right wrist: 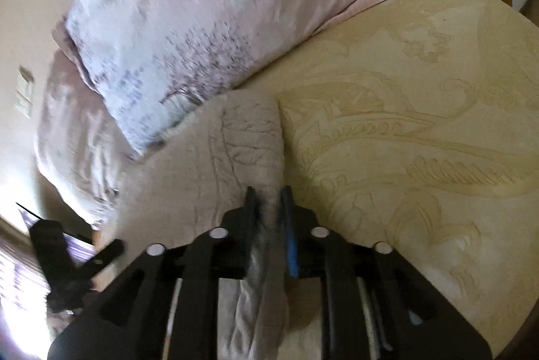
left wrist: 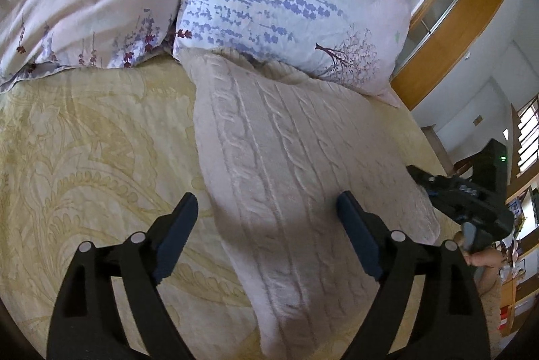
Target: Fold small clothes
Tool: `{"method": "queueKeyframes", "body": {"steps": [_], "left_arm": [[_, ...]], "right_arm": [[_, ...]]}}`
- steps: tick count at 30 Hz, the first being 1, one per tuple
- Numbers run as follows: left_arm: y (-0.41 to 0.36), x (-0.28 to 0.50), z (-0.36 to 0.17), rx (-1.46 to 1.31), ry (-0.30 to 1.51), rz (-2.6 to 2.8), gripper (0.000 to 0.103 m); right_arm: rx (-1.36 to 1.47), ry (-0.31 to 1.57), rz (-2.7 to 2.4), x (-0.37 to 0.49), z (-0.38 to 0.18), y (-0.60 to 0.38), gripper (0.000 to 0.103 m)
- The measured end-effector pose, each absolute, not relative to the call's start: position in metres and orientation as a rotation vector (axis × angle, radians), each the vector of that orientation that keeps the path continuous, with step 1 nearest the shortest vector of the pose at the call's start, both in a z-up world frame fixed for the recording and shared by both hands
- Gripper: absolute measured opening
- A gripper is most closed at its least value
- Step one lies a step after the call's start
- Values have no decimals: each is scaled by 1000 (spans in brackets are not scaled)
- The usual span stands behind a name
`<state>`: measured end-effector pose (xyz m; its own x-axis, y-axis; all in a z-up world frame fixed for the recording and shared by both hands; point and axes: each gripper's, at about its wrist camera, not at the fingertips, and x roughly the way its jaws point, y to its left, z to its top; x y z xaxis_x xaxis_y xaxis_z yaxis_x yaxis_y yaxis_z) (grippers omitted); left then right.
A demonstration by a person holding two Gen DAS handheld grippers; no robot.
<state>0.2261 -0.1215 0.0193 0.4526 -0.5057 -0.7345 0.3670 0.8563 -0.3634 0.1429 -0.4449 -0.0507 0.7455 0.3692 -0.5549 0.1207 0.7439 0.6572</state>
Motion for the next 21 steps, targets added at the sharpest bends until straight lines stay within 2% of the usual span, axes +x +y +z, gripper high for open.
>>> {"method": "queueKeyframes", "body": {"steps": [2, 3, 7, 14, 18, 19, 21], "left_arm": [[-121, 223, 20, -151, 962, -537, 85], [-122, 222, 20, -147, 962, -537, 85], [-126, 217, 18, -120, 967, -531, 86], [-137, 208, 13, -23, 926, -488, 87], [-138, 212, 11, -22, 937, -487, 90], [-138, 213, 11, -30, 943, -491, 91], [-135, 216, 11, -58, 957, -501, 91]], "right_arm": [[767, 728, 190, 131, -53, -447, 43], [778, 735, 216, 126, -55, -444, 44], [731, 757, 231, 116, -62, -429, 43], [409, 699, 109, 106, -59, -396, 43], [408, 707, 102, 109, -54, -397, 44], [427, 712, 109, 110, -52, -400, 47], [500, 707, 138, 113, -45, -411, 64]]}}
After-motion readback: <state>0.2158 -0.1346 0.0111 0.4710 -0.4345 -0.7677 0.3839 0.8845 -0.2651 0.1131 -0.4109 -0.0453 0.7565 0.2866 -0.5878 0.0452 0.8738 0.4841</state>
